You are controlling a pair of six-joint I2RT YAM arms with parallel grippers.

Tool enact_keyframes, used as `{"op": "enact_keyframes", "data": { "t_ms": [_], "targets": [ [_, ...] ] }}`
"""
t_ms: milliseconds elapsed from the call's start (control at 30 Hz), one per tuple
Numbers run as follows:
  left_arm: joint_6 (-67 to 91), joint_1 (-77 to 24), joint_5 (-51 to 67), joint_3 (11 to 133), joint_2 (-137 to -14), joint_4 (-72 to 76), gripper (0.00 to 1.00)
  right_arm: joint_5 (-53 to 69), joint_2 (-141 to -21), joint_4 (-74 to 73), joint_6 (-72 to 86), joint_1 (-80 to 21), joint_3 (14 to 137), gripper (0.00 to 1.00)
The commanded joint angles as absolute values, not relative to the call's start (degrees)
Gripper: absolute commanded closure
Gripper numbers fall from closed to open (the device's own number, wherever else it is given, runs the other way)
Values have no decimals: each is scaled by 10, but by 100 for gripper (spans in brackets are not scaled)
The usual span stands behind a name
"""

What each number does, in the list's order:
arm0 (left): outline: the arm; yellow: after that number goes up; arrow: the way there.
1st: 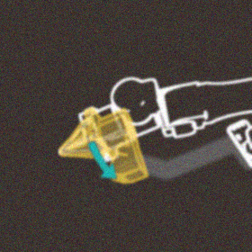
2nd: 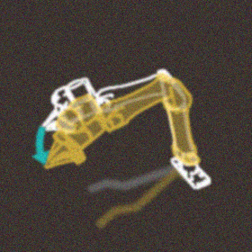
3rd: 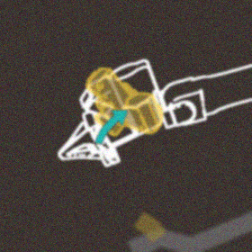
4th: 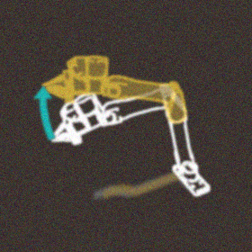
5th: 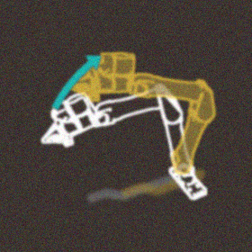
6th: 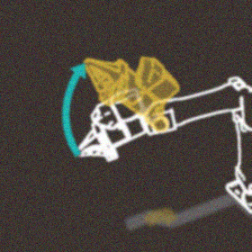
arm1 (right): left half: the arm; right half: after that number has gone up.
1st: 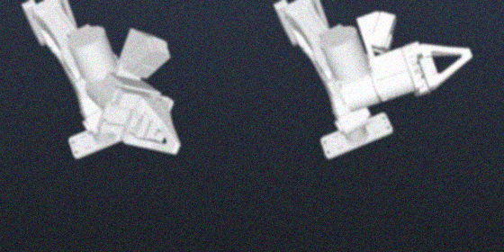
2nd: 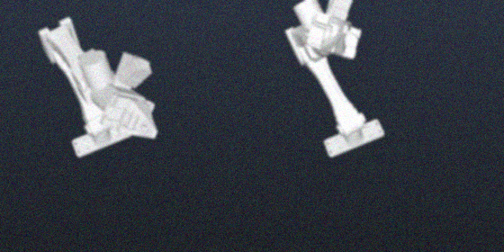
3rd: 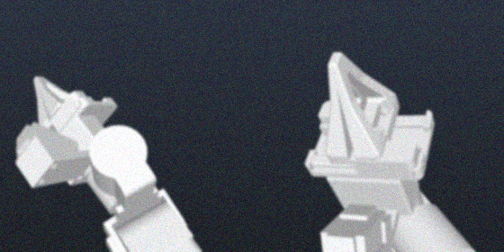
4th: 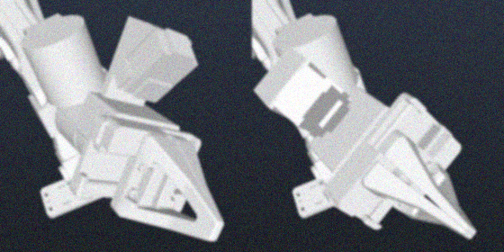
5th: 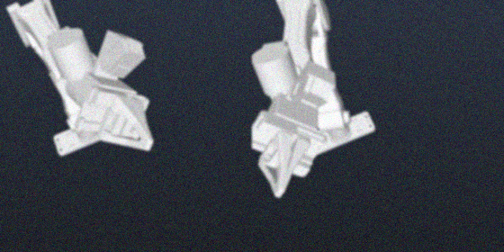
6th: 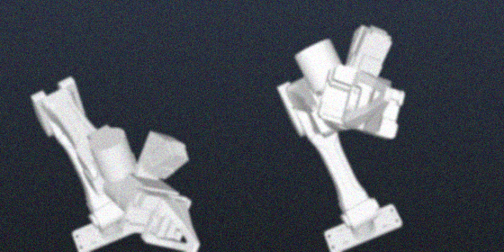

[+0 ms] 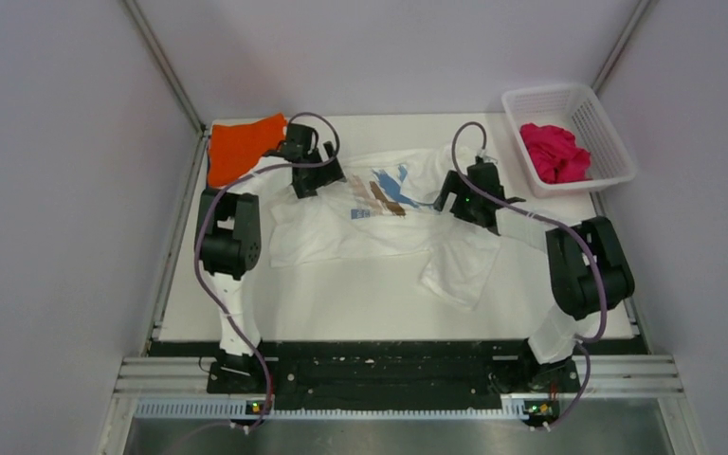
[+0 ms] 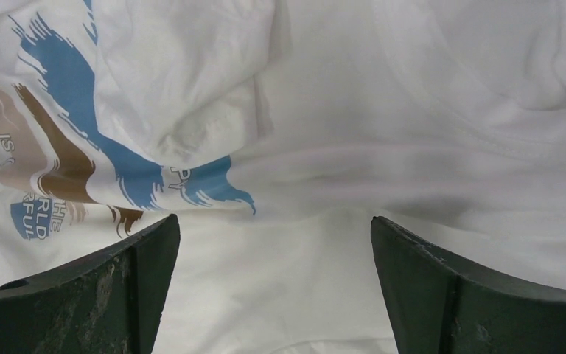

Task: Fold and stack the t-shirts
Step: Flatten out the tshirt

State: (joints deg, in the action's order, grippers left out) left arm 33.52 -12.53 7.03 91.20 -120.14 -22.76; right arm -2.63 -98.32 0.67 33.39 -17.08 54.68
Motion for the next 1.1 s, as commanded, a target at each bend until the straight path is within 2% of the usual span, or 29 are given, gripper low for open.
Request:
{"op": "enact_keyframes", "data": {
  "t_ms": [0,267,467,567,833,1067],
  "targets": [
    [339,-130,38,836,-1026,-251,1,-80,-850,-42,313,-168,522,1],
    [432,-118,-151,541,-749,-308,1,-179,-677,-49,440,-166,370,1],
    [476,-68,-156,417,-647,-304,3,-158,-637,-41,399,-166,347,1],
    [490,-57,-157,399,-637,-297,6,-155,-639,-44,398,-167,349,1],
    [531,-38,-133,411,-719,-277,26,-154,-657,-76,390,-166,369,1],
    [570,-38,-131,411,-762,-248,36,-163,-658,-79,386,-166,371,1]
  ]
}}
